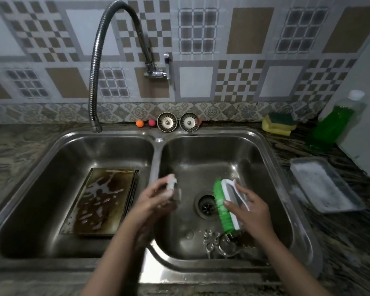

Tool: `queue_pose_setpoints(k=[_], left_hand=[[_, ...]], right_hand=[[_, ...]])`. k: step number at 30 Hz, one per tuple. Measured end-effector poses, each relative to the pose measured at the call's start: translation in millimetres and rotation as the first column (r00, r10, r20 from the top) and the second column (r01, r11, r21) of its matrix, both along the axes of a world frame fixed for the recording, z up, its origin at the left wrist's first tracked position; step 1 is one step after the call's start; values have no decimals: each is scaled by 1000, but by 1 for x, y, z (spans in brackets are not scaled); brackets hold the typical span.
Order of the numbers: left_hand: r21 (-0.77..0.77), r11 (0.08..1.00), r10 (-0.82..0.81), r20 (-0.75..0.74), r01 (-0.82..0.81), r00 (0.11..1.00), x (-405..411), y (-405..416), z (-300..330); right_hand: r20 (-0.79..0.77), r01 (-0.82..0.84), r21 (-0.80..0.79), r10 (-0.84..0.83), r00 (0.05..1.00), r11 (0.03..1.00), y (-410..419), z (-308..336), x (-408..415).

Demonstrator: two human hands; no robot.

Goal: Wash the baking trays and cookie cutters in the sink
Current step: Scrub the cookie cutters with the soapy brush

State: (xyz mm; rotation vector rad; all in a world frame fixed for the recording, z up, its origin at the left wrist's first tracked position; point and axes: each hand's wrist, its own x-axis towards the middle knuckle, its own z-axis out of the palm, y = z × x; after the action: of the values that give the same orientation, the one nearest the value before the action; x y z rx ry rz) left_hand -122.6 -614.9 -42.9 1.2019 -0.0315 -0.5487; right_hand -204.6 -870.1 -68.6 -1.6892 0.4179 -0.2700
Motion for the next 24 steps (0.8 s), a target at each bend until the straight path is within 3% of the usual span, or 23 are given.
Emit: queue_pose_setpoints(k=[3,5,10,12,14,16,18,21,24], left_hand=[[152,981,119,3,-118,993,18,54,-3],[340,935,111,-13,-100,994,24,77,-14],[706,708,11,-11,0,1000,31,95,-65],[820,568,-109,-12,73,994,36,96,-85],[893,436,-232,-5,109,973,38,93,-92],[907,401,-279,-14,130,960,40,87,-92],[898,419,-269,-18,134,963,43,87,-91],[824,561,-116,-10,74,993,47,92,-88],[671,702,137,203,-239,970,48,81,-60]], right_hand=[[-11,-23,40,23,1000,999,1,0,-10],[-8,-22,60,23,1000,998,2,-1,-15],[-43,-51,79,55,998,996,8,-8,-24],[-50,-61,69,64,997,996,11,-9,-27],[-57,-52,72,57,997,996,11,-9,-30],[-65,-29,72,34,997,997,10,-9,-32],[-77,-19,61,24,997,998,7,-10,-35],[-96,4,33,-1,995,999,1,-10,-38],[-102,63,-2,-63,993,998,-13,-9,-37]])
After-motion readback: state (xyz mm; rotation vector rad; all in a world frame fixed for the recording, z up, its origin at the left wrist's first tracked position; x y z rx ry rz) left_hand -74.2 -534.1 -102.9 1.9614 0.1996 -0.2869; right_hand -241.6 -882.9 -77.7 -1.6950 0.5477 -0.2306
